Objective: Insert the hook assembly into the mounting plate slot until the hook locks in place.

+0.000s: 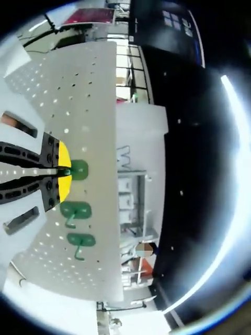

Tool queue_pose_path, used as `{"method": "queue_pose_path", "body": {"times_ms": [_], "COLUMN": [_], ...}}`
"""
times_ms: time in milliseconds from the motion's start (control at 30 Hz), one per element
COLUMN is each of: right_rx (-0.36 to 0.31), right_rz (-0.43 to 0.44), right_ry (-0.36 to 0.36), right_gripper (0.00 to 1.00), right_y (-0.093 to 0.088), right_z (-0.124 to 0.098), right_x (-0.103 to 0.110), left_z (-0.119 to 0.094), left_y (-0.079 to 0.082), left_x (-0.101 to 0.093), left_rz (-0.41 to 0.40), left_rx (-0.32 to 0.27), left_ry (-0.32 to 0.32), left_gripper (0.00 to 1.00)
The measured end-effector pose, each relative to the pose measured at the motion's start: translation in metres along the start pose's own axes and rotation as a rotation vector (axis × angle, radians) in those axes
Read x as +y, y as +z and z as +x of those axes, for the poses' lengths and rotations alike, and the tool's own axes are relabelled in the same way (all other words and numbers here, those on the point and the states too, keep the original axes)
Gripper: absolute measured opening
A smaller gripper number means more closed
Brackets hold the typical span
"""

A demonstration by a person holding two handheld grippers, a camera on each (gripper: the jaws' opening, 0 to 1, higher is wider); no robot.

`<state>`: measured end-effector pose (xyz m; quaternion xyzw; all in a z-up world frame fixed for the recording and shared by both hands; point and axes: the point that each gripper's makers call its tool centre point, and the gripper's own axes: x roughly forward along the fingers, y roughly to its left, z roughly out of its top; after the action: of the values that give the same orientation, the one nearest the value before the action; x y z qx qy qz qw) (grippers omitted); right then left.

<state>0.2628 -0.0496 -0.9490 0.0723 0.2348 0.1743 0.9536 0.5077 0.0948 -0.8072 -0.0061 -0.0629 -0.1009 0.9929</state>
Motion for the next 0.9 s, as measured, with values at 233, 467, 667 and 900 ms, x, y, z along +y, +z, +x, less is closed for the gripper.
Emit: {"method": "queue_pose_path", "body": {"times_ms": [233,467,667,900], "right_rx": [-0.012,-0.012,-0.013,-0.023], "right_rz": [-0.004,0.004,-0.012,-0.028], "right_ry": [0.002,0.013,0.029,0.038], "right_gripper": [0.25,0.26,0.26,0.26], "right_y": [0.004,0.003,0.004,0.009], "right_z": [-0.002,0.000,0.004,0.003], "right_x": [0.001,0.005,0.010,0.016], "left_z": [-0.004,-0.018,-0.044,-0.078], "left_y": [-0.002,-0.001,-0.003,-0.032], "left_x": [-0.001,0.006,0.007,0.023], "left_rz": [-0.035,-0.026,0.006,-0.060], "left_rx": [0.041,0.088,0.152,0.287], "left_ry": [-0.051,-0.092,-0.164,-0.229], "left_gripper": [0.06,0.17,0.24,0.33]}}
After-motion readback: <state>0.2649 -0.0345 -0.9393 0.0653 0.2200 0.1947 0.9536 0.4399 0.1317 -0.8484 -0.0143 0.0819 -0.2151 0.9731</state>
